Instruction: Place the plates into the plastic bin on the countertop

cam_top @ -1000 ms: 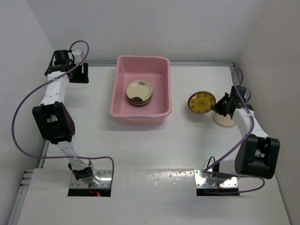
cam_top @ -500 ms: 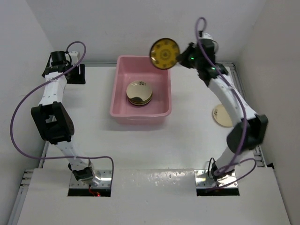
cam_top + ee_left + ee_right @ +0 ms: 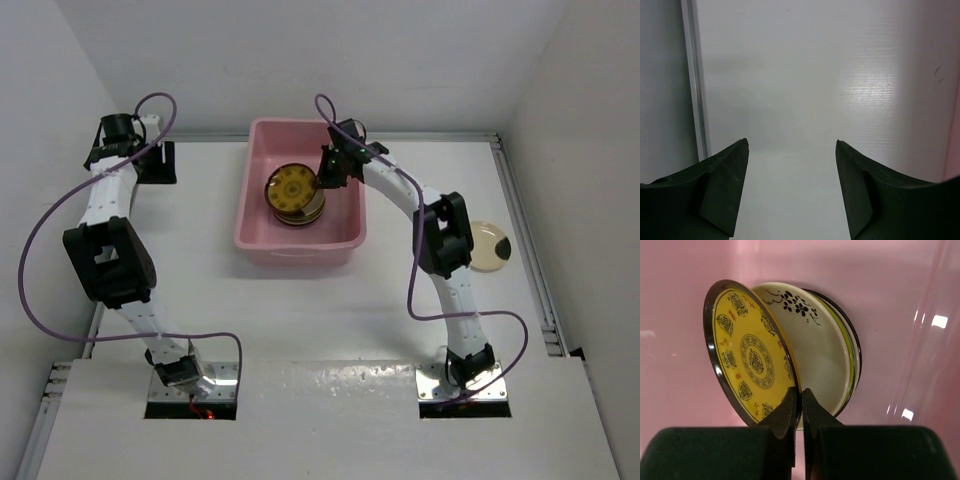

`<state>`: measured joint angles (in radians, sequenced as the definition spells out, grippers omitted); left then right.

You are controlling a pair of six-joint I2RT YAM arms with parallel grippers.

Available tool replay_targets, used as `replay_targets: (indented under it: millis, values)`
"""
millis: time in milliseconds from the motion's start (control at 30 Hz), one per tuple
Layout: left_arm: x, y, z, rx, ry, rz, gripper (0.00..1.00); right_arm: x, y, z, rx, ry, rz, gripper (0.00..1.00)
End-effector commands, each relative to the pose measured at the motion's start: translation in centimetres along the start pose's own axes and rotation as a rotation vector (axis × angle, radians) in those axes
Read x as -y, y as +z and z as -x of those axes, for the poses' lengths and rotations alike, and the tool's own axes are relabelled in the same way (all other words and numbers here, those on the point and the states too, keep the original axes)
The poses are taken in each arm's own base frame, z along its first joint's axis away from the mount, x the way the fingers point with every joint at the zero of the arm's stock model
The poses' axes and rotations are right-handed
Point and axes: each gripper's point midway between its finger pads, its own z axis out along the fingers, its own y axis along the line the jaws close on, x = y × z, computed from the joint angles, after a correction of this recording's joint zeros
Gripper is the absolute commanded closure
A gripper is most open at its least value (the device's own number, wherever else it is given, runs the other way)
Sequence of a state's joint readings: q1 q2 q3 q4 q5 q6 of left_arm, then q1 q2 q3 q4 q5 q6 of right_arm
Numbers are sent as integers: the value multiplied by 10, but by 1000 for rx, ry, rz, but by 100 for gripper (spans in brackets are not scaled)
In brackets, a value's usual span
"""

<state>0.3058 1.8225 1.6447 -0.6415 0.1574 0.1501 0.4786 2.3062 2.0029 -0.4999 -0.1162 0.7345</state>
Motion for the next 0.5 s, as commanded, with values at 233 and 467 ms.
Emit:
replay_targets:
  millis: [233, 467]
  values:
    - [-3, -9, 7, 41, -3, -17, 28, -28, -41, 18, 88, -60, 30, 59]
    - [0, -9, 7, 45, -2, -35, 28, -47, -99, 54, 213, -265, -37, 23]
